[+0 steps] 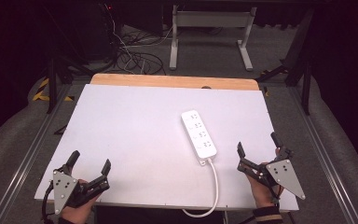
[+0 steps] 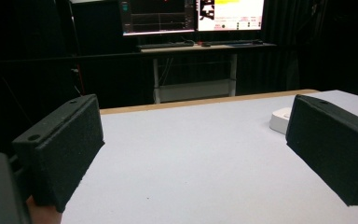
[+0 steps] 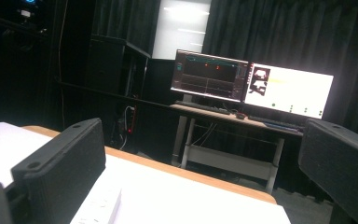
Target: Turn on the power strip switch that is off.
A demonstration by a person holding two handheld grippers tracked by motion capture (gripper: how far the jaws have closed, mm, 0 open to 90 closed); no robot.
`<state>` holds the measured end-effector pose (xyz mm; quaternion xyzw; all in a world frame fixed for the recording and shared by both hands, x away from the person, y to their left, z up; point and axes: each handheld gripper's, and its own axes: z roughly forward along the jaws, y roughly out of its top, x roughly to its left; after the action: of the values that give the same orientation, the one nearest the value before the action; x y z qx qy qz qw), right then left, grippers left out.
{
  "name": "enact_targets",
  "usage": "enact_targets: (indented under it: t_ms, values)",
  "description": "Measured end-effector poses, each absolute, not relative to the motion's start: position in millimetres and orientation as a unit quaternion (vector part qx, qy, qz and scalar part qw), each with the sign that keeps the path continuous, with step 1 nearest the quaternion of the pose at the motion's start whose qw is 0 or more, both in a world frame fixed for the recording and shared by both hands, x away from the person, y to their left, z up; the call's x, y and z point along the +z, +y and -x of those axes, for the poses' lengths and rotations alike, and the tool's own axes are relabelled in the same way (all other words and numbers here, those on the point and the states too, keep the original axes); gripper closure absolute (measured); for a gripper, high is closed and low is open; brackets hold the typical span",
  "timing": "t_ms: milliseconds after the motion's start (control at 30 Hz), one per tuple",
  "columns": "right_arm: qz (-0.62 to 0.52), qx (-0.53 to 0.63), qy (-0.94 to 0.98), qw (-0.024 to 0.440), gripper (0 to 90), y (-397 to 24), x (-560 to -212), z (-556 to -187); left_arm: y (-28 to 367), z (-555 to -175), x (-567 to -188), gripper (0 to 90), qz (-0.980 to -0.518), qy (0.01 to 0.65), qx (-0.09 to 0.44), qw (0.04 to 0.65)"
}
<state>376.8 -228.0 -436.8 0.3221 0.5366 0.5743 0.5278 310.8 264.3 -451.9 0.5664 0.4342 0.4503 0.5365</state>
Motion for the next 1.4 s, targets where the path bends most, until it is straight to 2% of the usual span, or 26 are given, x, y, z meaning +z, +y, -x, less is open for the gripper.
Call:
enact_targets:
  t_ms: [1400]
  values:
    - [-0.354,0.565,0.570,0.479,1.8,-227.5,-444.6,-385.5,263.7,-309.2,-452.1,2.3,-0.569,0.430,0.445,0.541]
